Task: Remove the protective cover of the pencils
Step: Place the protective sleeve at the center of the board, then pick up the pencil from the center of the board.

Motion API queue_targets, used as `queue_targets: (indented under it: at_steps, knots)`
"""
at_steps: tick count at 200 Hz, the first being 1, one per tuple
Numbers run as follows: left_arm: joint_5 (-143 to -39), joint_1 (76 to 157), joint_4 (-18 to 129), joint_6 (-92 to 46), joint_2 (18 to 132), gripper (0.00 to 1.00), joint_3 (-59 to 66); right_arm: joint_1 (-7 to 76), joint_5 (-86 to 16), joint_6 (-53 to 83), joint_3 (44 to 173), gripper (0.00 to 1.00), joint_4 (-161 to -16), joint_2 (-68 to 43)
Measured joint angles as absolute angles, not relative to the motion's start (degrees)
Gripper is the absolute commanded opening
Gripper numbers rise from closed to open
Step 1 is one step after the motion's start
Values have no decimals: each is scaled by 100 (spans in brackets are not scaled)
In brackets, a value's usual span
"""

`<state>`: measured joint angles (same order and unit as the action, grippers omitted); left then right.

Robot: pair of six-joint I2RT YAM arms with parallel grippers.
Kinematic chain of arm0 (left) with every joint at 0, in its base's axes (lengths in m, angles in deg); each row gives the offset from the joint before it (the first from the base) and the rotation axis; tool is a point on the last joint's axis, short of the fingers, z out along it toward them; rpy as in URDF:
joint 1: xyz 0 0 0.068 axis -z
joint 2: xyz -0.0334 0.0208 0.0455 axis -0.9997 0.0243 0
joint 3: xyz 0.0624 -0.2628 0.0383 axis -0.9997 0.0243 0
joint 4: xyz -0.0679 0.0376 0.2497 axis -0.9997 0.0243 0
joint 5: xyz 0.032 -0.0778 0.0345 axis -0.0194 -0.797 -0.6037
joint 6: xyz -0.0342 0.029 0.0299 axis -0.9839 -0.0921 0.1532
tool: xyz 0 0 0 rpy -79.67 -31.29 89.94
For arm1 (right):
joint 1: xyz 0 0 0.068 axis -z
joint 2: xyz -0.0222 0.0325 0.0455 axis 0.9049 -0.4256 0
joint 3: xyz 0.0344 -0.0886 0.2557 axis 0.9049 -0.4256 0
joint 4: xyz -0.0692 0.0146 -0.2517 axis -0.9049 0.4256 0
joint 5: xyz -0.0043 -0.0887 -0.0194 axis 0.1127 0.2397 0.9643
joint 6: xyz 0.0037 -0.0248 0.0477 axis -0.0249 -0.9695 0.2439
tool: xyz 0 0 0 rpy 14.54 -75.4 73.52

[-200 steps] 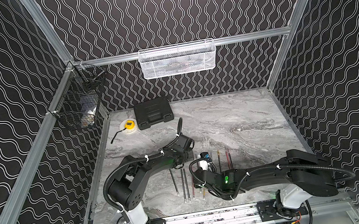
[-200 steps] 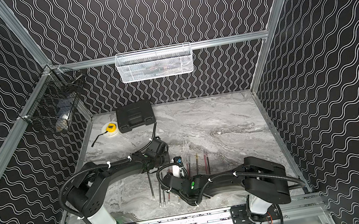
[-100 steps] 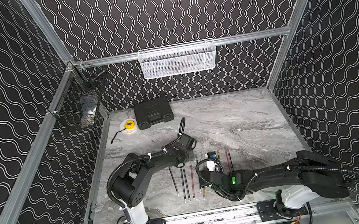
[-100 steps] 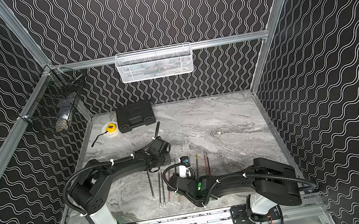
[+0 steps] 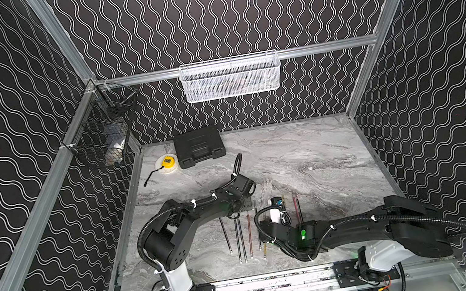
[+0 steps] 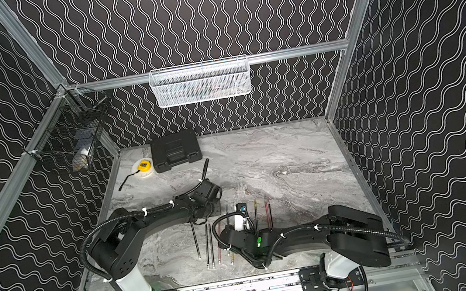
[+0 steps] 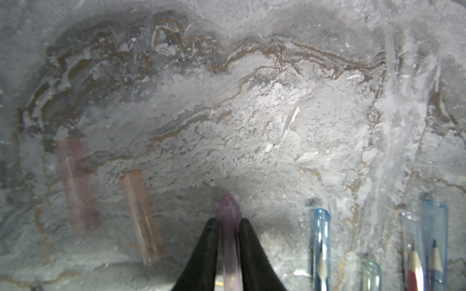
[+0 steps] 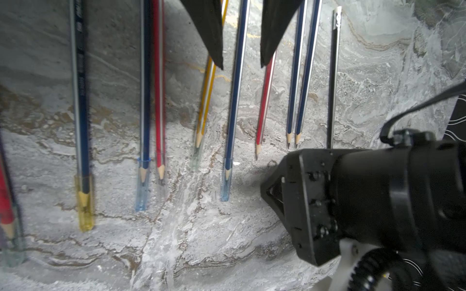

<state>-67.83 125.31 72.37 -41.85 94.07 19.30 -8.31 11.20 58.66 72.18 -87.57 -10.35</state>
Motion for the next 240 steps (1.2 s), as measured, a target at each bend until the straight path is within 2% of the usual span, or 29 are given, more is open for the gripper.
queue_targets:
  at_steps: [85,154,181,240]
  knots:
    - [-6783,12538,7327,-4185,9134,28,1932,-831,1076,5864,7507,26,-8677,-1418]
    - [-6695,12538,7473,-4185,8347,31,1889,-737,986,5936,7859,26,-8314,-1848]
    - [-6518,12538,7495,-4189,7639,37,2256,-641,892,5954,7979,26,-8222,-2062]
    - [-5766,12527,7631,-4502,5230,46,3342,-494,680,5862,8451,25,-7885,-2609]
